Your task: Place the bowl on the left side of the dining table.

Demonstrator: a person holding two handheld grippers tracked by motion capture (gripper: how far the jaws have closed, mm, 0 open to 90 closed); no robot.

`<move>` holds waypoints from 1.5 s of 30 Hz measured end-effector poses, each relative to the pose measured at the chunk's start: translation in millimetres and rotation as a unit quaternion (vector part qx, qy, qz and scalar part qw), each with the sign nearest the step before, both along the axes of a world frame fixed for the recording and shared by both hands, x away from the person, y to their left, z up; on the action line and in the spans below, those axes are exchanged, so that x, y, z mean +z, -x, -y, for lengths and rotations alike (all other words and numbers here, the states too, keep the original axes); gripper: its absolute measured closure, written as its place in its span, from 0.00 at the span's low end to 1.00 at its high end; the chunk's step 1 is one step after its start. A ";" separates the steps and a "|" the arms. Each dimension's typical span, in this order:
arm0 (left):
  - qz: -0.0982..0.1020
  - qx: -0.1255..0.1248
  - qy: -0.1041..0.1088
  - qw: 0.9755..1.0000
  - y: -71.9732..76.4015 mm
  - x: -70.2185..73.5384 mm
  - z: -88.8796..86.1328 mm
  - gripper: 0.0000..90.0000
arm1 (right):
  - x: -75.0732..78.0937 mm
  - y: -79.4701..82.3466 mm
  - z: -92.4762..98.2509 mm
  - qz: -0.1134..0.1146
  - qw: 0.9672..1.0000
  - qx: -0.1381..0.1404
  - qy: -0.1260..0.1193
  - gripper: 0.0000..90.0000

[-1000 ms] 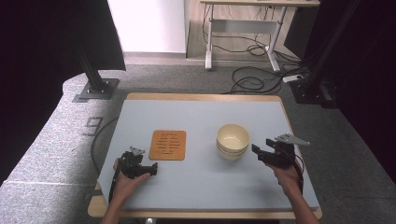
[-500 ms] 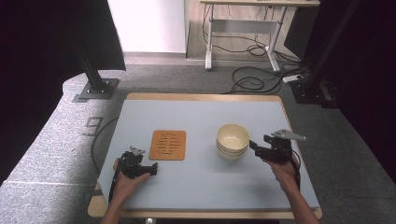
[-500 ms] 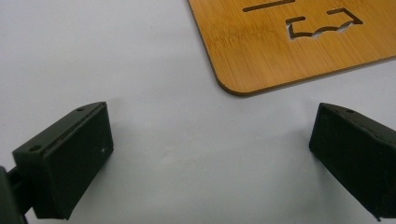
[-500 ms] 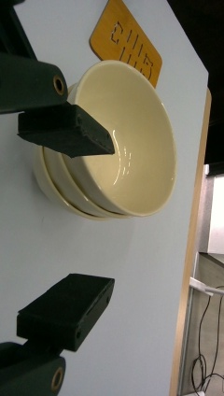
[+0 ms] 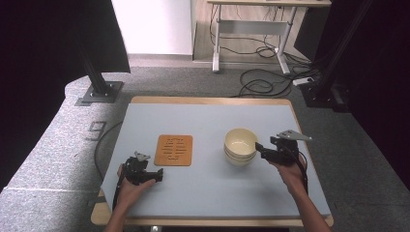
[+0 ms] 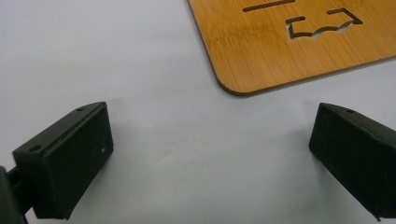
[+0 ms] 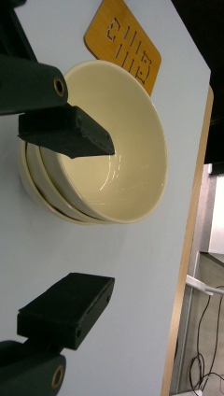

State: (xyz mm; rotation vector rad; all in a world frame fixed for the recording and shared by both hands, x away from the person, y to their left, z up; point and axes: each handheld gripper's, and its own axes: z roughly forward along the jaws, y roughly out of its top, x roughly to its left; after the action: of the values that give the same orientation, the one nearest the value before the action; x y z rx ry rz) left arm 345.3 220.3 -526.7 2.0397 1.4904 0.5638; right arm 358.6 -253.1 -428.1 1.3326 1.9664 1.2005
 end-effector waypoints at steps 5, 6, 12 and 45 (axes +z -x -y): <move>0.000 0.000 0.000 1.000 0.0 0.0 0.0 0.00 | -0.1 -3.0 -1.6 -0.002 1.000 -0.001 0.003 0.34; 0.000 0.000 0.000 1.000 0.0 0.0 0.0 0.00 | -0.4 -3.7 -1.8 -0.003 1.000 -0.001 0.003 0.34; 0.000 0.000 0.000 1.000 0.0 0.0 0.0 0.00 | -2.2 -6.8 -3.3 -0.006 1.000 -0.003 0.005 0.34; 0.000 0.000 0.000 1.000 0.0 0.0 0.0 0.00 | -0.7 -24.4 -22.8 -0.014 1.000 0.001 0.022 0.34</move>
State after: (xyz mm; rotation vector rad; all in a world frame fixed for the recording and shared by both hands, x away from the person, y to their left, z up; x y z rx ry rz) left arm 345.3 220.3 -526.7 2.0397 1.4905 0.5638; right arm 382.9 -230.3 -428.8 1.3332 2.0032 1.1377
